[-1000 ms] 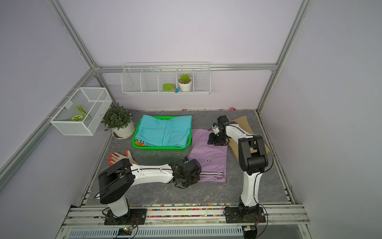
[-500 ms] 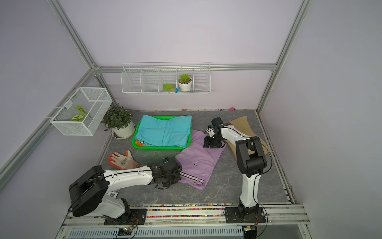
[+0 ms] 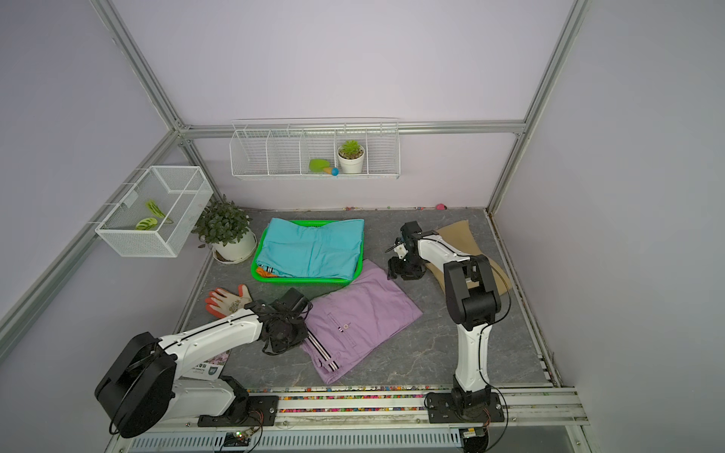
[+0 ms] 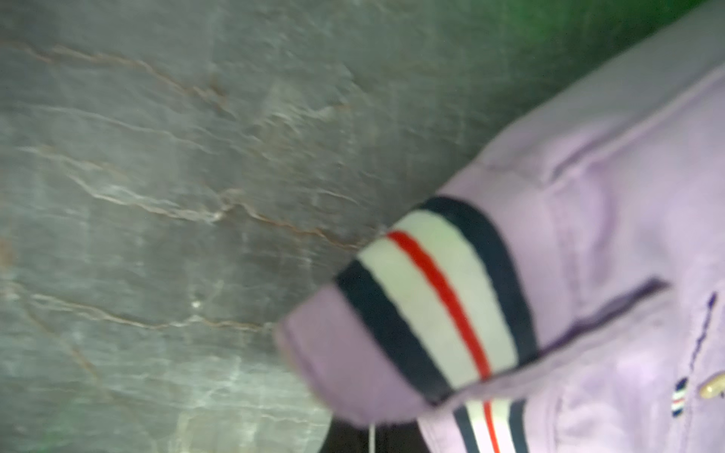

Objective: Put the folded long pants in the basket
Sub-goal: Pick up the long pant at the center of the board.

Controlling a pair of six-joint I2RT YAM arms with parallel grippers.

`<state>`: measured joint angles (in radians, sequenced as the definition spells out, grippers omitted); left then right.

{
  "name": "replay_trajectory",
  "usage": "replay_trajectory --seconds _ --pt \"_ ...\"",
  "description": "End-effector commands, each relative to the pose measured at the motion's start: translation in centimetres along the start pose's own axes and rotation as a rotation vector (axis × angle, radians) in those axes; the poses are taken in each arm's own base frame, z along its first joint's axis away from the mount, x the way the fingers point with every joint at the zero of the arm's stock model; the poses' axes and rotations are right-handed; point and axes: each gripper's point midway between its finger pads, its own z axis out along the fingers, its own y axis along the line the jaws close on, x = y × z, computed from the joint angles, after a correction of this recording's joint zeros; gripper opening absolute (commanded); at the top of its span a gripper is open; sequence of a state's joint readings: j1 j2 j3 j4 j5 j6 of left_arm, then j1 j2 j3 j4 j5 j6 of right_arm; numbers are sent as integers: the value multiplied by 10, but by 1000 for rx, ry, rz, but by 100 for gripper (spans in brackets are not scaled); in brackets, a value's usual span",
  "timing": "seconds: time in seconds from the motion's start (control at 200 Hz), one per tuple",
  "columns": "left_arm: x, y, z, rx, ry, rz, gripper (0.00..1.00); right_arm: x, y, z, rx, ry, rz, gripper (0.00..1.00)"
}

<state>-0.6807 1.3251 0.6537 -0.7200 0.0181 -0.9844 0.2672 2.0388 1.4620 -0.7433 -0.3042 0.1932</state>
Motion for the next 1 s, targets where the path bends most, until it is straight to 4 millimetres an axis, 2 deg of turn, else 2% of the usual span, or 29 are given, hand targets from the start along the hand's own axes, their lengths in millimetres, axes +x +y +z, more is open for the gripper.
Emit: replay_trajectory --seconds 0.0,0.085,0.255,0.52,0.6,0.69,0.725,0.82,0.865,0.91,0.995 --pt "-4 12 -3 -56 11 36 0 23 -3 0 -73 44 28 66" --pt "-8 14 -4 -52 12 36 0 39 -3 7 -114 115 67 63" --pt "-12 10 -10 -16 0 25 0 54 11 23 -200 184 92 56" --pt "-15 9 -15 2 -18 20 5 84 10 22 -180 213 122 50" --pt "-15 9 -14 3 -21 14 7 86 9 26 -184 222 123 43" --pt "-16 13 -16 -6 -32 -6 13 81 10 26 -185 207 119 32" --pt "-15 13 -17 1 -34 -8 18 77 10 24 -187 186 121 26" --pt "-13 10 -24 48 -42 -20 62 70 2 17 -173 141 154 15" --pt "-10 6 -27 93 -38 -25 75 69 -6 12 -156 121 183 11" --pt "-7 0 -30 142 -32 -29 79 71 -17 7 -131 109 210 8" --pt "3 -15 -31 266 6 -41 79 81 -37 -1 -53 102 245 6"
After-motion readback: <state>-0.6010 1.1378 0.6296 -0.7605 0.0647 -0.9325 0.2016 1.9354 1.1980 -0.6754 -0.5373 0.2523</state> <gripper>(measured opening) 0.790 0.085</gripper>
